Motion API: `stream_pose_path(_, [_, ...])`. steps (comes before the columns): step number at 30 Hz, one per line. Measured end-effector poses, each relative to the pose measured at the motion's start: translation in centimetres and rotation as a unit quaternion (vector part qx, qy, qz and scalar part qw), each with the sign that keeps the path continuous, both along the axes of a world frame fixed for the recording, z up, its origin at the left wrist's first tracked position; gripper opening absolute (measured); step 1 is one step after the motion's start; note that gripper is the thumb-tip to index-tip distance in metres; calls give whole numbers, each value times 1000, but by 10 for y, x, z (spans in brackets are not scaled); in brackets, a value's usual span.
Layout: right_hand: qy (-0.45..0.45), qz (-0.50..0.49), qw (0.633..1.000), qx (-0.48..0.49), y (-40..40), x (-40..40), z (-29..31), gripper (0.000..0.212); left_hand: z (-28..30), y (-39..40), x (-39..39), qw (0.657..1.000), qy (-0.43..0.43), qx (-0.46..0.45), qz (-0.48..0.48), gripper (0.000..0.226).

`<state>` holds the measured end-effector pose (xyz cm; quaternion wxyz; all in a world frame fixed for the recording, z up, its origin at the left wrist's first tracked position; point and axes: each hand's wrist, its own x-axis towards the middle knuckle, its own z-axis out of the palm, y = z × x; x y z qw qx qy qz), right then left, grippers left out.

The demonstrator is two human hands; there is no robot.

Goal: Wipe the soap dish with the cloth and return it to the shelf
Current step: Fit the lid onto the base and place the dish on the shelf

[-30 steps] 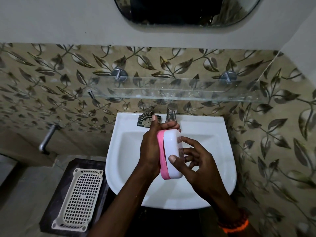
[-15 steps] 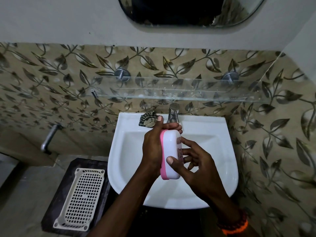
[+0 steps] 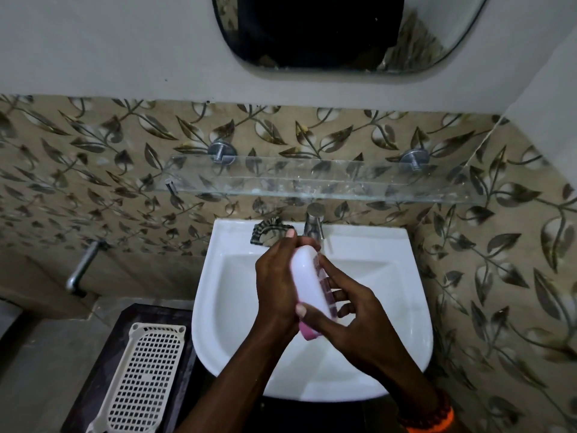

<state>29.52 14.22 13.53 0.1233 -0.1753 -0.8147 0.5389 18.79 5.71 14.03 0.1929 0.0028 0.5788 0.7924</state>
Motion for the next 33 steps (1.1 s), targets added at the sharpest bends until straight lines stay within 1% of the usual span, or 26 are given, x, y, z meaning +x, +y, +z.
stream_pose_path(2, [12,25,999,28,8,-5,11,91,10,3,-4,999,16,36,10,47])
stream_pose_path(3, [17,37,998,38,16,-10,19,91,16,5,-9,999,37,37,10,47])
stream_pose_path(5, [28,59,996,57,35,-20,39,90,28,6,-22,993,119,12,-2,45])
stream_pose_path(7, [49,74,992,85,57,-33,62,89,40,3,-40,973,229,1,-29,40])
stream_pose_path(8, [59,78,989,109,67,-40,74,88,45,0,-52,955,293,-9,-52,38])
stream_pose_path(10, [72,78,981,161,87,-57,93,84,54,-9,-77,904,406,-71,-110,42])
stream_pose_path(12, [68,75,974,204,105,-80,103,82,57,-13,-104,852,479,-156,-141,57])
stream_pose_path(13, [61,77,970,224,113,-93,106,81,57,-12,-116,831,505,-190,-138,64])
stream_pose_path(14, [56,82,964,248,120,-106,106,78,56,-9,-127,816,521,-214,-132,67])
stream_pose_path(17, [61,95,942,317,133,-142,95,71,50,6,-149,805,524,-249,-120,71])
stream_pose_path(19, [56,97,935,338,139,-159,85,69,43,15,-159,798,527,-269,-118,71])
stream_pose_path(21, [49,95,934,340,144,-170,77,67,36,21,-167,789,530,-286,-118,71])
stream_pose_path(28, [61,91,940,323,148,-180,56,66,20,27,-177,796,508,-312,-108,73])
stream_pose_path(33, [61,92,943,314,147,-184,48,65,13,26,-180,789,505,-339,-88,73])
